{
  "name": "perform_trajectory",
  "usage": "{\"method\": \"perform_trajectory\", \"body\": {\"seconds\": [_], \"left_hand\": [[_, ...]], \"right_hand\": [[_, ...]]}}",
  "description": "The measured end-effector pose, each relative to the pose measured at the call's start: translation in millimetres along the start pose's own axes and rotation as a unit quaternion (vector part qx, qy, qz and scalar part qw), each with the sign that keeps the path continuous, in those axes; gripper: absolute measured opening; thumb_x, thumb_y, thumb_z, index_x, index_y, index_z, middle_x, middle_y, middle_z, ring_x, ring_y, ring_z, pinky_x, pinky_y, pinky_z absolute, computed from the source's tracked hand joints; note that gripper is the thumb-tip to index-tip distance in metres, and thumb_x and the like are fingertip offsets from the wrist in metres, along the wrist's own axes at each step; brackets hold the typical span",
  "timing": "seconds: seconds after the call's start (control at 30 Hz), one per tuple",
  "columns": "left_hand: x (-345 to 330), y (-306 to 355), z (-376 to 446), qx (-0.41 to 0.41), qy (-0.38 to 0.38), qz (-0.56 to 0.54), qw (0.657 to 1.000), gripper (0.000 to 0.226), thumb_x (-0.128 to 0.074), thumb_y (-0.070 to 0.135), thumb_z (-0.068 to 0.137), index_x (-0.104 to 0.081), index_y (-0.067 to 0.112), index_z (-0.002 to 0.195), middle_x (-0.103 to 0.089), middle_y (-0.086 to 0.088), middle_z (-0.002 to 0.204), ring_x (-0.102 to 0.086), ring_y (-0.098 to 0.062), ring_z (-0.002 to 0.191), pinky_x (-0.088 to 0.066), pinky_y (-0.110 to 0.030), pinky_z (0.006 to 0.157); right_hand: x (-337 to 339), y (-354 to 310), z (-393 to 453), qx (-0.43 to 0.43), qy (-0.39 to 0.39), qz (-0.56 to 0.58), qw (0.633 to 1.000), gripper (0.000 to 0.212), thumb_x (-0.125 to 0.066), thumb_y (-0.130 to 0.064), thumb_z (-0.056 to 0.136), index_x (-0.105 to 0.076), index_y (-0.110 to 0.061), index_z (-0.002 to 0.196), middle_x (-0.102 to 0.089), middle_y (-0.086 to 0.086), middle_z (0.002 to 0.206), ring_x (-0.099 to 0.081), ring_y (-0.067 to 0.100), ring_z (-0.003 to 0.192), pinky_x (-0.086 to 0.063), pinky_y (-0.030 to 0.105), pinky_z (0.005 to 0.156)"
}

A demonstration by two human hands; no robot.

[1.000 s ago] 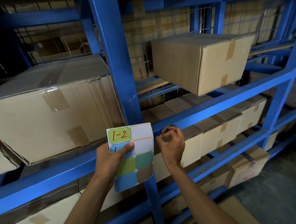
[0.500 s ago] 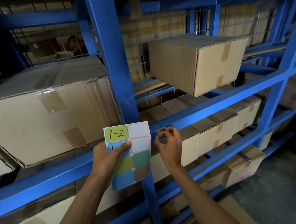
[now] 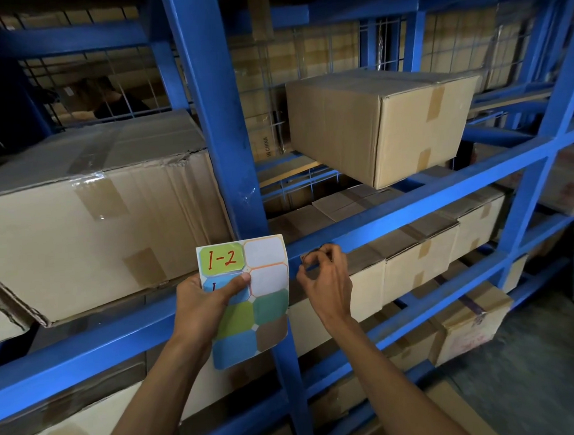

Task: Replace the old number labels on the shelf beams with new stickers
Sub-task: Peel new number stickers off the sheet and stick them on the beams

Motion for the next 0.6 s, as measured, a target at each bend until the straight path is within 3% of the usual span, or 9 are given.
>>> {"method": "perform_trajectory", "body": {"seconds": [0.17, 0.33, 0.47, 0.6], "left_hand": [[1, 1, 0, -0.004, 0.002, 0.006, 1.000, 0.021, -0.079, 0.026, 0.076, -0.067, 0.025, 0.094, -0.076, 0.002, 0.092, -0.075, -0.018, 0.077, -0.057, -0.026, 0.051], [2, 2, -2, -0.006, 0.001, 0.004, 1.000, 0.020, -0.079, 0.025, 0.076, -0.067, 0.026, 0.092, -0.075, 0.005, 0.091, -0.075, -0.014, 0.073, -0.056, -0.025, 0.049], [6, 1, -2, -0.004, 0.004, 0.001, 1.000, 0.020, -0.080, 0.024, 0.075, -0.068, 0.025, 0.091, -0.077, 0.005, 0.087, -0.076, -0.014, 0.069, -0.056, -0.025, 0.049], [11, 0, -2, -0.001, 0.005, 0.002, 1.000, 0.022, -0.081, 0.024, 0.074, -0.069, 0.024, 0.093, -0.077, 0.004, 0.088, -0.076, -0.014, 0.071, -0.057, -0.026, 0.050]], "right_hand": [[-2, 2, -5, 0.016, -0.027, -0.024, 0.999, 0.027, -0.077, -0.029, 0.074, -0.060, -0.021, 0.094, -0.048, 0.003, 0.119, -0.047, 0.018, 0.115, -0.055, 0.033, 0.067], [-6, 4, -14, 0.047, -0.018, -0.041, 0.998, 0.019, -0.064, -0.025, 0.087, -0.063, -0.024, 0.106, -0.049, 0.009, 0.123, -0.049, 0.026, 0.112, -0.057, 0.037, 0.069], [-4, 7, -7, 0.026, 0.017, 0.020, 0.999, 0.014, -0.064, -0.033, 0.092, -0.066, -0.023, 0.100, -0.054, 0.003, 0.117, -0.050, 0.020, 0.110, -0.056, 0.035, 0.068], [-2, 9, 4, 0.006, 0.018, 0.055, 0.998, 0.021, -0.066, -0.045, 0.088, -0.065, -0.024, 0.089, -0.053, -0.003, 0.105, -0.050, 0.017, 0.104, -0.053, 0.035, 0.064]]}}
Point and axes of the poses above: each hand's wrist, its own z-axis towards the middle knuckle, its own x-axis out of the back of the hand, y = z × x, the point moved 4 cm from there along z, towards the middle knuckle
